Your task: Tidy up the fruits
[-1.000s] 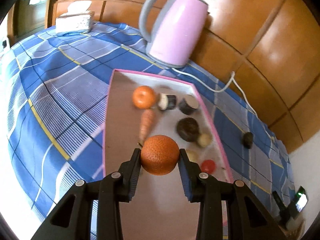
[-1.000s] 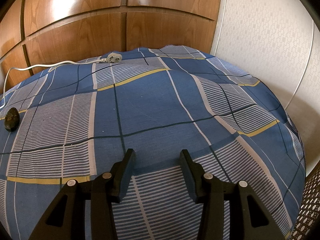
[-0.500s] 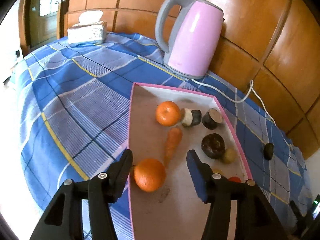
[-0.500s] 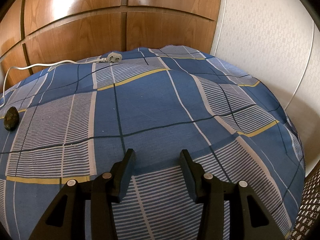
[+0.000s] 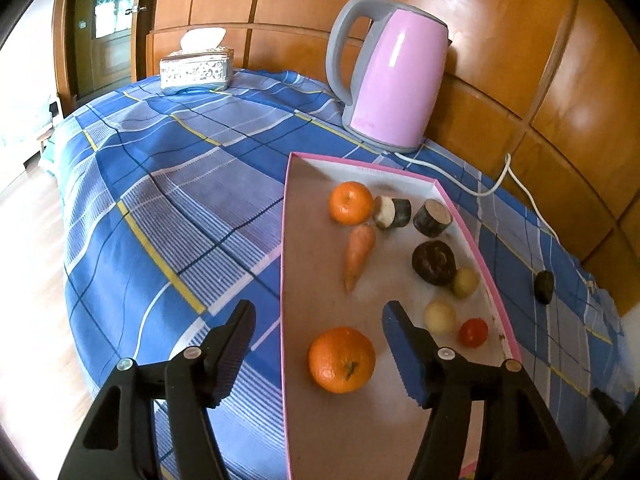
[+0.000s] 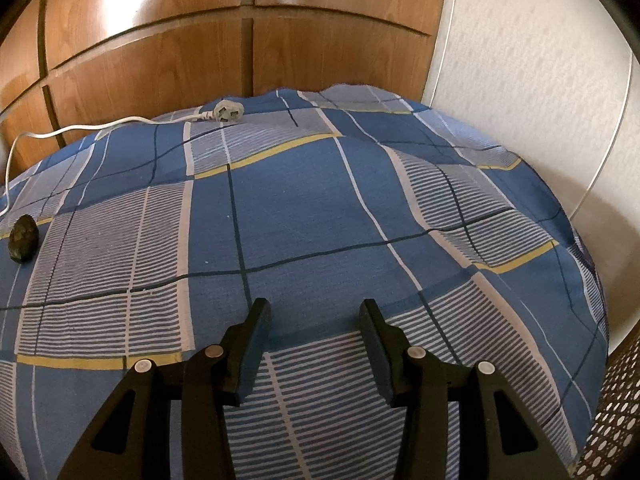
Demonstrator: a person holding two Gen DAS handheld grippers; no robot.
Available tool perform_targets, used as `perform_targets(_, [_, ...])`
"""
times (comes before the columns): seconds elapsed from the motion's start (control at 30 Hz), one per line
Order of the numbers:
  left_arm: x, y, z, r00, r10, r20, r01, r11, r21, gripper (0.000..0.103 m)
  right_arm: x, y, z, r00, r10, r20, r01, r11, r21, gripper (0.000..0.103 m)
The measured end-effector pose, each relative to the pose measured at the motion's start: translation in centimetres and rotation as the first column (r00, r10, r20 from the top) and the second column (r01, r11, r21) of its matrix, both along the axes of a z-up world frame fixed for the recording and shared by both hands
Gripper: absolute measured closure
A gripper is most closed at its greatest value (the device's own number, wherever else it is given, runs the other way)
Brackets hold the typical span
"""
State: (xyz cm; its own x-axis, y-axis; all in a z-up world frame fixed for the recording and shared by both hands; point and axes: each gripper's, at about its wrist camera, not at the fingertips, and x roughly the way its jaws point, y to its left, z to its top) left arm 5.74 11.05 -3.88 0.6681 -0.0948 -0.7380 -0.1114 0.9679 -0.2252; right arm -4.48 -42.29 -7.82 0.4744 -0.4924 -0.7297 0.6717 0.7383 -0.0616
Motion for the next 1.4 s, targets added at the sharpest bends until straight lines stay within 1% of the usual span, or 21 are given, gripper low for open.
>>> perform_targets(0.1, [-0.1,0.0,-0.3,1.0,-0.003,-0.008,0.003,1.0,-0.005,0.036,0.9,0.3,0.5,0.998,0.061,0.011,-0.061,0.996,0.063,0.056])
perform_targets(0.17, [-0.3,0.1,-0.3,1.0,-0.001,-0.01,0.001,1.0,-0.01,0.036,1.9,1.1,0.8,0.992,0.126,0.025,-0.128,0.986,0.11,0.056])
perform_targets(0.23, [-0.4,0.1,-0.3,1.0,0.003,-0.007,-0.003,1.0,-0.013,0.032,3.3,2.4,1.1,0.978,0.205,0.046,-0.21,0.967,0.147,0.055])
perform_targets(0.27, [-0.5,0.2,-0.2,1.0,0.004,-0.004,-0.004,1.0,-0.012,0.03,4.2,3.3,1.4,0.966,0.252,0.057,-0.258,0.953,0.16,0.049])
perform_targets(0.3, [-0.6,0.2,-0.2,1.0,0.007,-0.002,-0.007,1.0,-0.011,0.03,4.8,4.0,1.6,0.956,0.286,0.065,-0.292,0.942,0.165,0.045])
perform_targets(0.33, [-0.8,0.3,-0.2,1.0,0.008,0.001,-0.008,1.0,-0.011,0.03,5.7,4.9,1.8,0.942,0.328,0.076,-0.336,0.927,0.169,0.041])
perform_targets(0.43, [-1.0,0.3,-0.4,1.0,0.007,-0.005,-0.007,1.0,-0.01,0.029,8.6,7.7,2.7,0.891,0.444,0.096,-0.454,0.874,0.172,0.039])
perform_targets(0.47, [-1.1,0.3,-0.5,1.0,0.006,-0.009,-0.006,1.0,-0.008,0.029,9.6,8.9,3.0,0.866,0.49,0.1,-0.5,0.85,0.168,0.037])
perform_targets(0.53, [-1.2,0.3,-0.7,1.0,0.006,-0.014,-0.006,1.0,-0.007,0.029,11.4,11.0,3.3,0.83,0.55,0.095,-0.558,0.815,0.156,0.033])
perform_targets(0.57, [-1.4,0.3,-0.8,1.0,0.008,-0.014,-0.008,1.0,-0.007,0.028,12.4,12.0,3.5,0.808,0.582,0.091,-0.589,0.794,0.151,0.033])
perform_targets(0.6, [-1.4,0.3,-0.9,1.0,0.01,-0.015,-0.01,1.0,-0.005,0.027,13.2,12.9,3.7,0.795,0.6,0.085,-0.606,0.782,0.146,0.033])
perform_targets(0.67, [-1.5,0.4,-0.9,1.0,0.02,-0.015,-0.02,1.0,-0.007,0.026,14.6,14.1,3.8,0.781,0.62,0.077,-0.625,0.77,0.133,0.033])
perform_targets(0.77, [-1.7,0.6,-0.9,0.999,0.035,-0.016,-0.035,0.999,-0.001,0.025,17.2,15.5,3.2,0.773,0.633,0.034,-0.632,0.765,0.127,0.033])
perform_targets(0.83, [-1.8,0.9,-1.0,0.999,0.044,-0.018,-0.044,0.999,-0.006,0.024,18.4,15.9,2.5,0.775,0.632,0.002,-0.627,0.769,0.127,0.033])
perform_targets(0.87, [-1.8,1.0,-1.0,0.999,0.046,-0.019,-0.046,0.999,-0.007,0.024,19.1,16.2,2.2,0.777,0.63,-0.022,-0.623,0.773,0.124,0.038])
perform_targets(0.9, [-1.8,1.0,-1.1,0.999,0.05,-0.021,-0.05,0.999,-0.005,0.024,19.2,16.2,1.9,0.778,0.627,-0.041,-0.619,0.776,0.12,0.048])
perform_targets(0.93, [-1.8,1.1,-1.1,0.998,0.054,-0.023,-0.054,0.999,-0.002,0.023,19.4,16.3,1.5,0.776,0.629,-0.054,-0.62,0.775,0.12,0.053])
perform_targets(1.1, [-1.8,1.1,-1.3,0.998,0.058,-0.026,-0.059,0.998,-0.008,0.023,19.1,16.7,1.3,0.761,0.644,-0.072,-0.639,0.764,0.087,0.053])
perform_targets(1.17, [-1.8,1.1,-1.3,0.998,0.056,-0.028,-0.056,0.998,-0.008,0.023,18.7,16.6,1.4,0.761,0.644,-0.073,-0.639,0.765,0.087,0.053])
perform_targets(1.27, [-1.8,1.0,-1.3,0.998,0.053,-0.029,-0.053,0.999,-0.008,0.022,18.0,16.3,1.7,0.761,0.646,-0.06,-0.64,0.763,0.093,0.053])
perform_targets(1.4, [-1.9,0.9,-1.3,0.998,0.053,-0.028,-0.053,0.999,-0.011,0.022,16.7,16.9,2.7,0.747,0.665,-0.03,-0.661,0.746,0.086,0.053])
